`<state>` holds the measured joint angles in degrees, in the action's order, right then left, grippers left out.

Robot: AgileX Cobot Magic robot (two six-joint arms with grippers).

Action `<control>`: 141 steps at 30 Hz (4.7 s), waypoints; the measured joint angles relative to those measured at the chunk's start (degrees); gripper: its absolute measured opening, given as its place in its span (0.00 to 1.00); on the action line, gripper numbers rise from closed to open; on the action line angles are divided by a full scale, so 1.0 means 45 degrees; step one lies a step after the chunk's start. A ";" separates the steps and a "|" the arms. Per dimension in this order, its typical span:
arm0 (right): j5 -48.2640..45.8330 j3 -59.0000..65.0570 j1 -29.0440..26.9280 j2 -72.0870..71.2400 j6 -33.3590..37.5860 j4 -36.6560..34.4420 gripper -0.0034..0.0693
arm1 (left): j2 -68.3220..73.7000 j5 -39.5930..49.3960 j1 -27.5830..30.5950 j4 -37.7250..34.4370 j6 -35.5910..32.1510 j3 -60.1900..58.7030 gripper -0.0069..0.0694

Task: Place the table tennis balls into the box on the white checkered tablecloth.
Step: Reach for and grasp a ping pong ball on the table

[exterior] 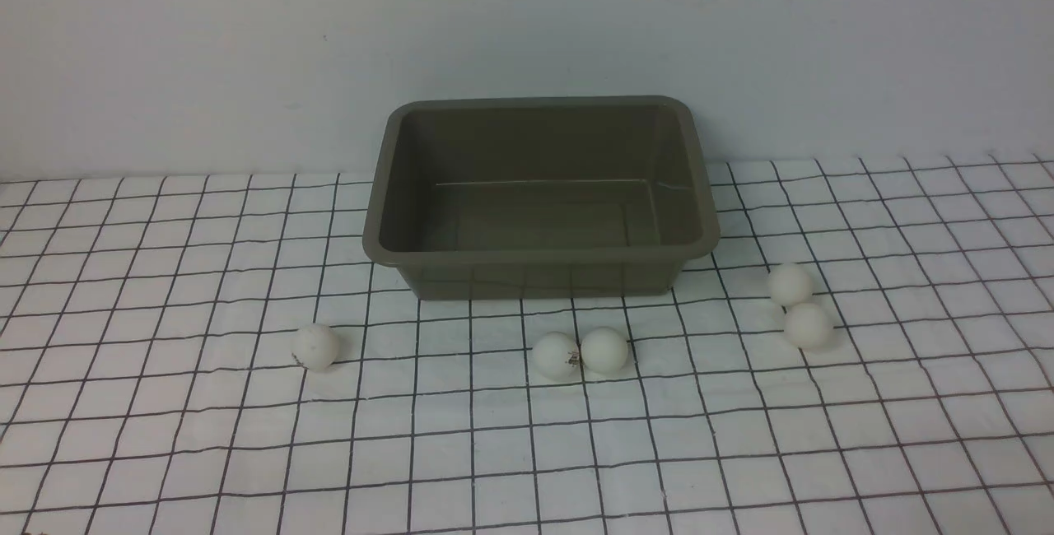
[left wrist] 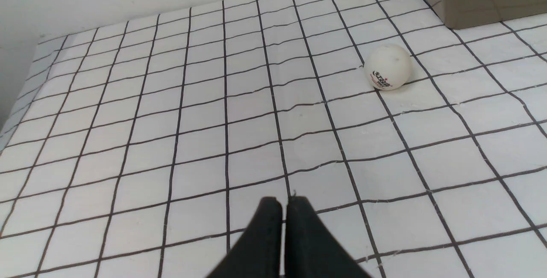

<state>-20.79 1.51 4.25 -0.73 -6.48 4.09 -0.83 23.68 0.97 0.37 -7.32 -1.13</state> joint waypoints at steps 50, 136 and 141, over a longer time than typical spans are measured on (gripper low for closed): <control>0.3973 0.0027 0.0000 0.0000 -0.2665 -0.6901 0.02 | 0.0000 0.0000 0.0000 0.0000 0.0000 0.0000 0.09; -1.0539 -2.1796 0.1264 2.5496 0.3953 -0.2551 0.19 | 0.0000 0.0000 0.0000 -0.0011 0.0000 0.0000 0.09; -1.0470 -2.1796 0.1264 2.5823 0.3980 -0.2565 0.31 | 0.0000 0.0000 0.0000 -0.0011 0.0000 0.0000 0.09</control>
<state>-67.91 -96.57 9.94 115.47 11.43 -7.45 -0.83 23.68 0.97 0.32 -7.32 -1.13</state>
